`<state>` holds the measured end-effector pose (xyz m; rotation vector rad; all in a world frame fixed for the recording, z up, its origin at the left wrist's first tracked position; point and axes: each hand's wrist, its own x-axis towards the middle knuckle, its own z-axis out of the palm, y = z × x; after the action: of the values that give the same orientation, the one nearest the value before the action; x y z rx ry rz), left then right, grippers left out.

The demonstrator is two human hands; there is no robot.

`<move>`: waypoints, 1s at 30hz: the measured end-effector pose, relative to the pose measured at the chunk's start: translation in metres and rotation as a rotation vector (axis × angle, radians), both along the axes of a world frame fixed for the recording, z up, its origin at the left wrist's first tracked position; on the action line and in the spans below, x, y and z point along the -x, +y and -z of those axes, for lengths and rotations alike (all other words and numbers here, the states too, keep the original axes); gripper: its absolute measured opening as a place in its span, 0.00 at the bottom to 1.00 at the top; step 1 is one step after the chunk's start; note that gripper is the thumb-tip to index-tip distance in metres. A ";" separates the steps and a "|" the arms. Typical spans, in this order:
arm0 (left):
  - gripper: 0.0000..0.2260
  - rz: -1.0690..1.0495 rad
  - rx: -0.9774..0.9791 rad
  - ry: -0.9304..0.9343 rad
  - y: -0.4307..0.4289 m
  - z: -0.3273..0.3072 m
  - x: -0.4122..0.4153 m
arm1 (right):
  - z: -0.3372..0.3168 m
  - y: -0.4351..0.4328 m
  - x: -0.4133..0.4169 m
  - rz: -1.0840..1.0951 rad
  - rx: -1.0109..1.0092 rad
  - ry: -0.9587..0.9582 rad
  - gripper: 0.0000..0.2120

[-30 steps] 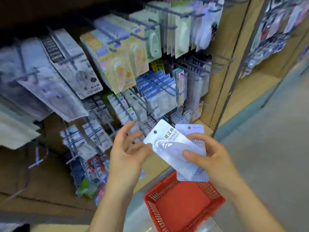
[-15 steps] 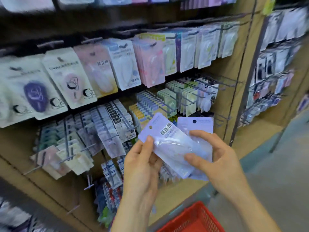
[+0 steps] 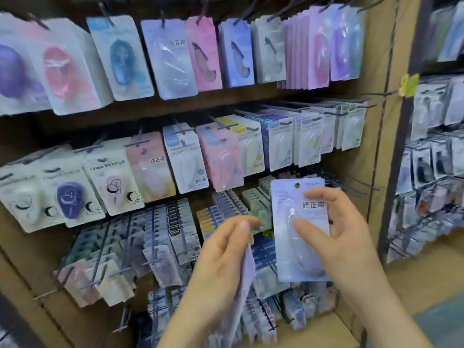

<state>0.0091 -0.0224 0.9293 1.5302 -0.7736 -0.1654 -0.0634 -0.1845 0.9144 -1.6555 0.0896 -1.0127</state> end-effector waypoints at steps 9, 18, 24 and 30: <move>0.18 -0.098 -0.019 -0.117 -0.025 -0.039 -0.002 | -0.065 -0.009 -0.039 -0.105 0.054 -0.150 0.22; 0.20 -0.217 -0.041 -0.294 -0.008 -0.105 -0.038 | -0.131 0.010 -0.085 -0.045 0.253 -0.147 0.39; 0.17 -0.215 0.002 -0.382 -0.007 -0.144 -0.074 | -0.172 0.011 -0.105 -0.063 0.376 0.010 0.46; 0.16 -0.271 -0.053 -0.492 0.002 -0.165 -0.101 | -0.200 0.017 -0.125 0.036 0.452 0.064 0.46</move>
<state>0.1104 -0.0204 1.0939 1.7329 -0.9374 0.4092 0.0620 -0.1673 1.1148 -2.1033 -0.0737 -1.0593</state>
